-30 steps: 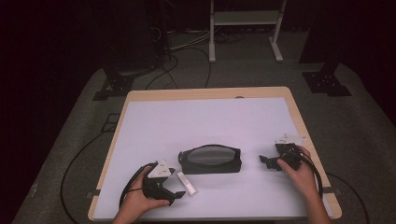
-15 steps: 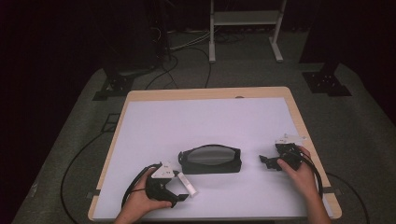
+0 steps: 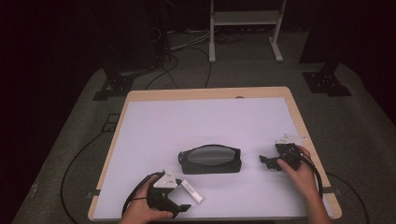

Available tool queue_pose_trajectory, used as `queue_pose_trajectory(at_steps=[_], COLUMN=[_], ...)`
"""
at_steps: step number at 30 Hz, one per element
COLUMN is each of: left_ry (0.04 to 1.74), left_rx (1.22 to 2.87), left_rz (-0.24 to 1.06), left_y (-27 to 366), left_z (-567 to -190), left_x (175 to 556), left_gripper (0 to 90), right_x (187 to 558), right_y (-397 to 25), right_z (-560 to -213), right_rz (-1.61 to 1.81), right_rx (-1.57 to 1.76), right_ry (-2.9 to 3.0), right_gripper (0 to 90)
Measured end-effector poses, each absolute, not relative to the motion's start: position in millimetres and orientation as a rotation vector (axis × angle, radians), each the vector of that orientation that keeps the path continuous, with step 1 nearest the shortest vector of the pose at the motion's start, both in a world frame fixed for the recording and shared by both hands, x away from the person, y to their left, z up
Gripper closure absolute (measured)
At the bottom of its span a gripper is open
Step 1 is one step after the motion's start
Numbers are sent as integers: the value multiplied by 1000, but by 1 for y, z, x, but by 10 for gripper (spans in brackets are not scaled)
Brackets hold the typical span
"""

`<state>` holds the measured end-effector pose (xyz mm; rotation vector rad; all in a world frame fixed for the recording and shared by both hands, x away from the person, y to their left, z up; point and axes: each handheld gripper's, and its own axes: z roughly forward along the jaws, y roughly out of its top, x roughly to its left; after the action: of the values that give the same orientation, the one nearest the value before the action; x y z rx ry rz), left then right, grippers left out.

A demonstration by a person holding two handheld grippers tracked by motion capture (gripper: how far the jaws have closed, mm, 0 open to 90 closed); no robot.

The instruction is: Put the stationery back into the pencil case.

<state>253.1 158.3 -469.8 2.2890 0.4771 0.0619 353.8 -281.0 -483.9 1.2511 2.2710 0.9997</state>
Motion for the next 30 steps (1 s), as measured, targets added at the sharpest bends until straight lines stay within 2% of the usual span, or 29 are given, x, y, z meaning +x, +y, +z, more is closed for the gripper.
queue_pose_trajectory(at_steps=[7,23,30], left_ry=[444,354,337], left_rx=[2275,2302,2329], left_rz=[100,86,86], left_y=[154,131,132], left_z=[-462,-464,-466], left_x=[257,267,270], left_gripper=[76,77,143], right_x=[354,354,354], right_y=[-281,-281,-281], right_z=[-484,-484,-484], right_rz=[1000,1003,1004], right_rx=[1251,1252,1253], right_ry=[2271,2272,2271], right_gripper=[103,102,102])
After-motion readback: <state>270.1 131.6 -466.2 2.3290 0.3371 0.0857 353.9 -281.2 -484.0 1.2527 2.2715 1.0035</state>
